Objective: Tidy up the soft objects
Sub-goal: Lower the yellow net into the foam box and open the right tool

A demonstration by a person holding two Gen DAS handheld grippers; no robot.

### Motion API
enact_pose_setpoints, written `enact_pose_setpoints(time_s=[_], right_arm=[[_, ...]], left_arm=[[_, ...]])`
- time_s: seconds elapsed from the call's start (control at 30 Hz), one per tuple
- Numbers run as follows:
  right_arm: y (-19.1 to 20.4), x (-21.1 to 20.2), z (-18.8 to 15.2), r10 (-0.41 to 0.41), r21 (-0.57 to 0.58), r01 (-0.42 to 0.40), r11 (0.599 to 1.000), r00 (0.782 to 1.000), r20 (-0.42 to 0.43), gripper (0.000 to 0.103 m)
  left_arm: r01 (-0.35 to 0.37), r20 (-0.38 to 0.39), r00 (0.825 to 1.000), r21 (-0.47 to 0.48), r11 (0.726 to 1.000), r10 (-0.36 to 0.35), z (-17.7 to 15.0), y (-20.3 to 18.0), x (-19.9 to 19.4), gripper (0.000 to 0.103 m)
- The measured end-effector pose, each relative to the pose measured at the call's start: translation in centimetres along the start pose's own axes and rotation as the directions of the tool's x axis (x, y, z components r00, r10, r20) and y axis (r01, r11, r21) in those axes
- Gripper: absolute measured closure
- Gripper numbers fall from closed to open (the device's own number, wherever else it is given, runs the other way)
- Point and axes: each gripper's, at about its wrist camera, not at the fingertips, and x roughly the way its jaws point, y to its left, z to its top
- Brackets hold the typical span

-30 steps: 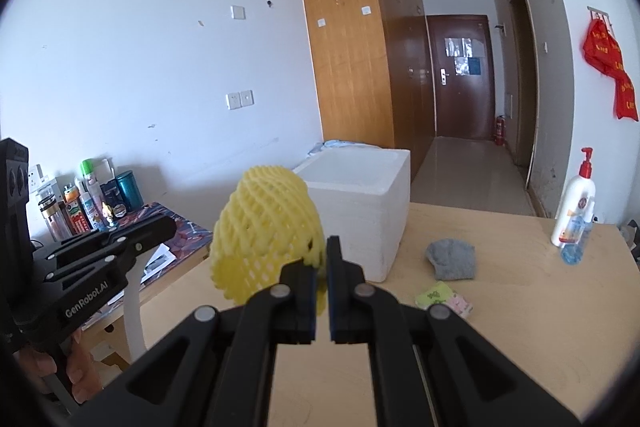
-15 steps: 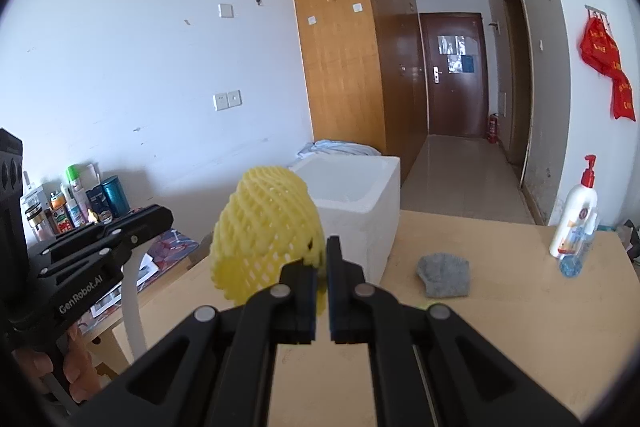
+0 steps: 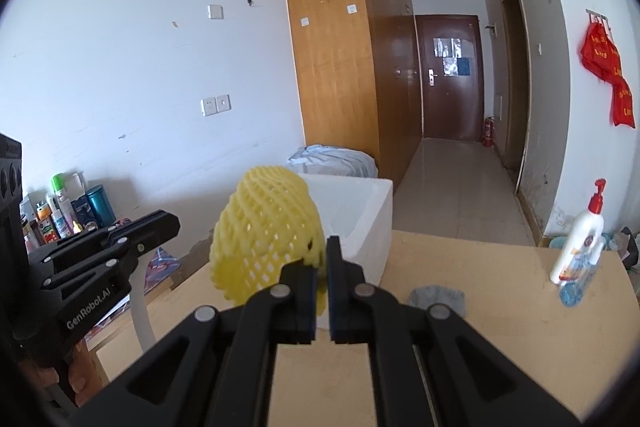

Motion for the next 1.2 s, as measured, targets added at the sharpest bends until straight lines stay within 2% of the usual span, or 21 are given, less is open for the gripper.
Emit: enact_pose_setpoints(time_s=[0.7,1.2], right_arm=[[-1.6,7.1,3.9,0.005,-0.028,-0.006,1.000,0.999,-0.037,0.097],[-2.2,12.8,3.9,0.014,-0.027,-0.017,0.999,0.995,-0.099,0.097]], left_arm=[[-0.001,0.005,1.000,0.017,1.000,0.001,3.7,0.8,7.9,0.097],[-0.001,-0.008,1.000,0.011,1.000,0.001,4.1,1.3,10.9,0.097]])
